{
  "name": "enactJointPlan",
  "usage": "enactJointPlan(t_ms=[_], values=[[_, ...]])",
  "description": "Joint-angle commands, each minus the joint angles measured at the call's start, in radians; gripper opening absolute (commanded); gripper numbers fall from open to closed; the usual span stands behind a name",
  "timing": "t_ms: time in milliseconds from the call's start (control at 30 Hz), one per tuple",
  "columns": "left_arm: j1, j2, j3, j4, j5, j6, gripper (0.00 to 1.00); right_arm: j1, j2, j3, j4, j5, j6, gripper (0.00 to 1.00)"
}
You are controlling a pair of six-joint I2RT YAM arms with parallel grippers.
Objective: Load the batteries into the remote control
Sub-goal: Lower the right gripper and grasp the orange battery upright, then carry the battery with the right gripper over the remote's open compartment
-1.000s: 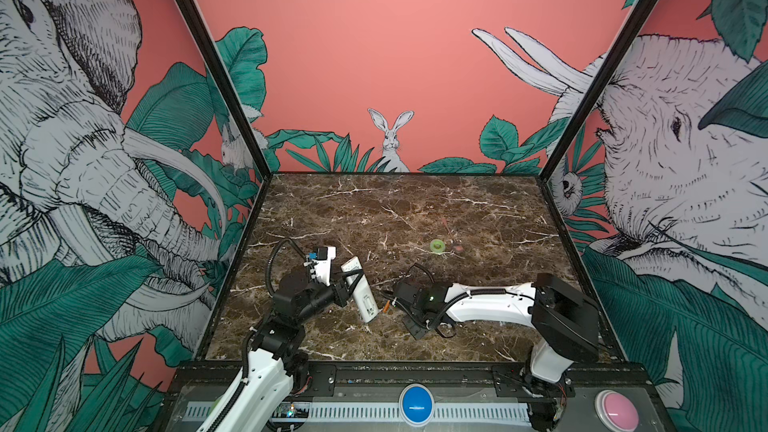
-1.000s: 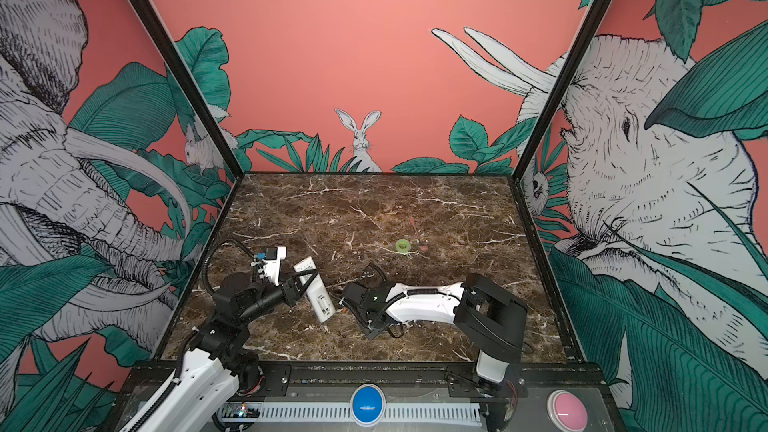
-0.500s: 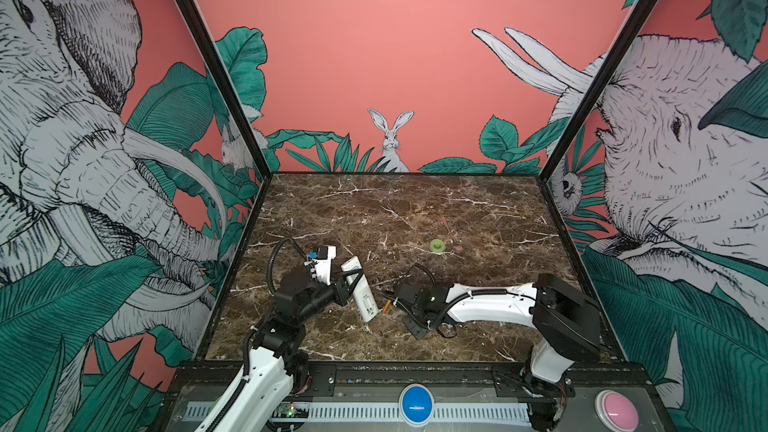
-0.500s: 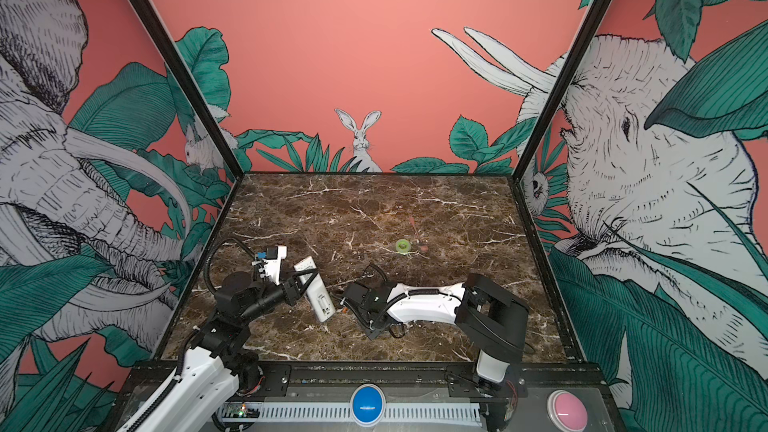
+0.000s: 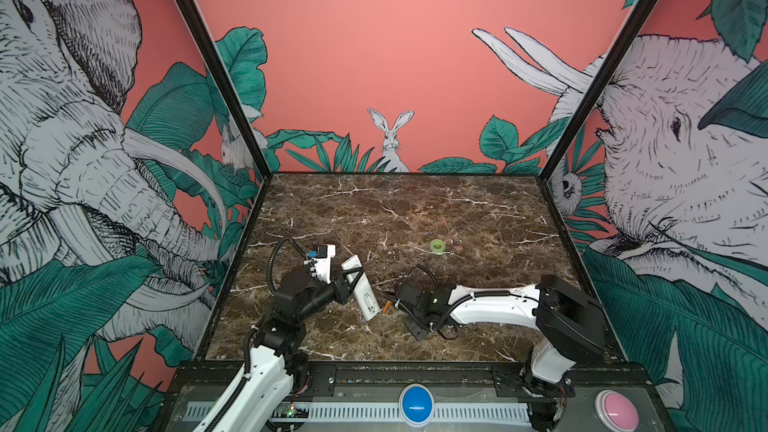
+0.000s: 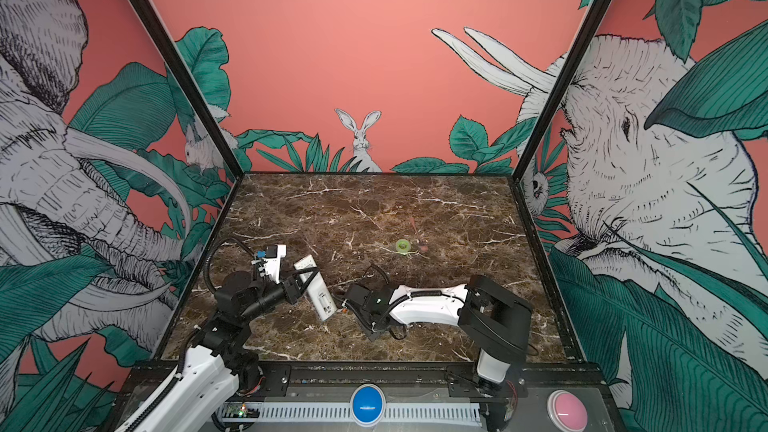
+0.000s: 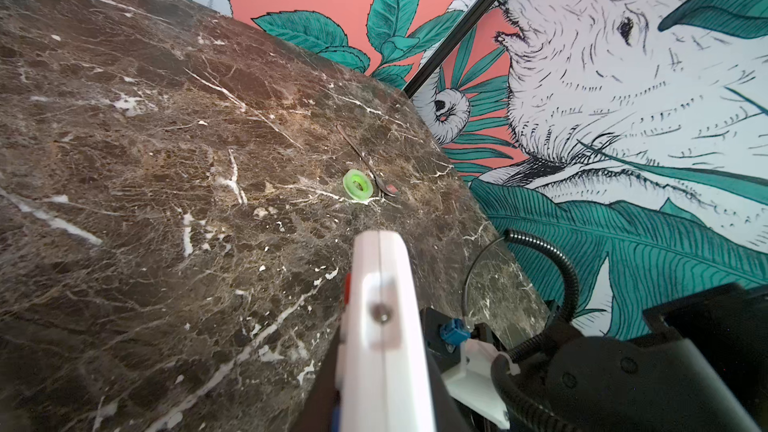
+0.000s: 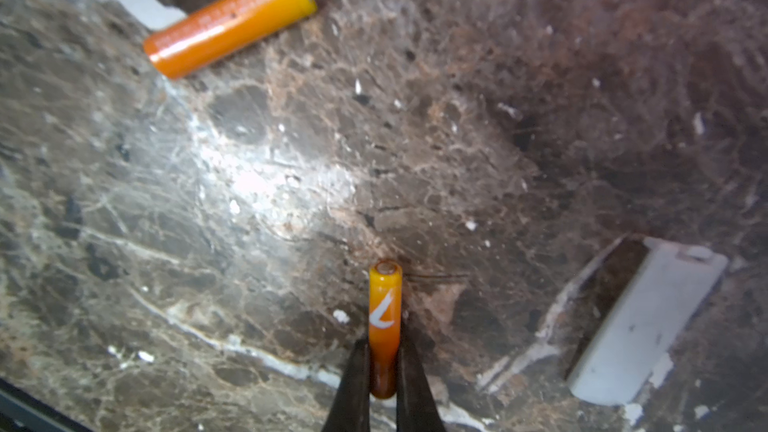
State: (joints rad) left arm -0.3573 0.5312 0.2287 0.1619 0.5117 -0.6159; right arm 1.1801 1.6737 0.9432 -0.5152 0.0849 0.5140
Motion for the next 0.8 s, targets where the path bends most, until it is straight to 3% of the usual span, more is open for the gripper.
enactJointPlan(t_ms=[0, 333, 767], values=[[0.004, 0.018, -0.026, 0.097, 0.0, -0.052, 0.0, 0.008, -0.064, -0.017, -0.022, 0.035, -0.031, 0.02], [0.005, 0.07, -0.068, 0.169, -0.048, -0.202, 0.0, 0.017, -0.229, 0.142, -0.16, 0.06, -0.096, 0.0], [0.004, -0.03, -0.115, 0.15, -0.13, -0.402, 0.0, 0.018, -0.082, 0.475, -0.324, -0.052, -0.215, 0.0]])
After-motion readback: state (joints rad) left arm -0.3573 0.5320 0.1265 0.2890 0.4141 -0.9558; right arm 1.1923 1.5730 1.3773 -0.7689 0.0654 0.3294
